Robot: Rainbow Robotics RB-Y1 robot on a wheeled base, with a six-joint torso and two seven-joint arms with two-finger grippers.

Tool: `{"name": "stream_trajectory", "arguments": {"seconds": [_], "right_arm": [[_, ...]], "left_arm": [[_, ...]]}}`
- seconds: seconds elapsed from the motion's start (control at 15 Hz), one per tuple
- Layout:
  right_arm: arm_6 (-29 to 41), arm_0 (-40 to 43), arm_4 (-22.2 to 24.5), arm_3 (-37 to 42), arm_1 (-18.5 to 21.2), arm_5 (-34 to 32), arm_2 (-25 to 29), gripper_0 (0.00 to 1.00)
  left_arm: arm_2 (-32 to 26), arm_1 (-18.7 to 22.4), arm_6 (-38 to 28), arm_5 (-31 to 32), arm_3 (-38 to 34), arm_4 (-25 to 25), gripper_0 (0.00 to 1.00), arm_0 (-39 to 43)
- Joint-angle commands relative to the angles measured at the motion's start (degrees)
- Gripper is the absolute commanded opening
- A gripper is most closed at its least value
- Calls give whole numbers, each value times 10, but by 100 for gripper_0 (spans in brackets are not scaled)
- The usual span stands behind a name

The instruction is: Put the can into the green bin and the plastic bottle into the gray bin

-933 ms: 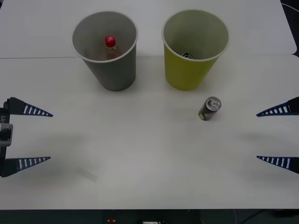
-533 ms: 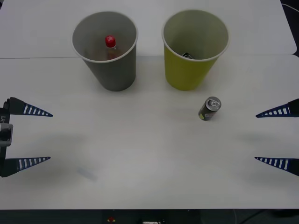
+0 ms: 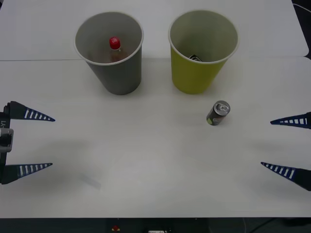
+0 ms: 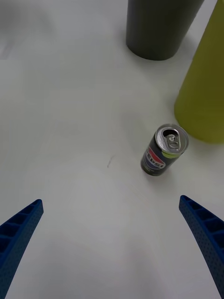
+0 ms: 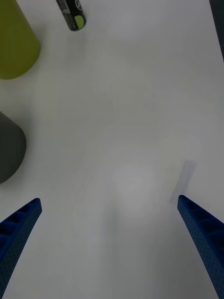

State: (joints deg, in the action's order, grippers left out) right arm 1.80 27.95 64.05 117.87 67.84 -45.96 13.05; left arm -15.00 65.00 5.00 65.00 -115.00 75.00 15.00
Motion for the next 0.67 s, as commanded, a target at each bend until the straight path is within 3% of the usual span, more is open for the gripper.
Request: {"name": "stream_trajectory", "arguments": {"seconds": [0.07, 0.13, 0.47, 0.67], "right_arm": [[-9, 31, -24, 22, 17, 108, -48, 100], [-14, 34, -30, 29, 23, 159, -77, 100], [-28, 33, -77, 32, 29, 293, -167, 100], [-31, 33, -123, 32, 29, 315, -189, 100]], "left_arm": [[0, 0, 0, 0, 0, 0, 100, 0], [0, 0, 0, 0, 0, 0, 100, 0], [0, 0, 0, 0, 0, 0, 100, 0], [0, 0, 0, 0, 0, 0, 100, 0]]}}
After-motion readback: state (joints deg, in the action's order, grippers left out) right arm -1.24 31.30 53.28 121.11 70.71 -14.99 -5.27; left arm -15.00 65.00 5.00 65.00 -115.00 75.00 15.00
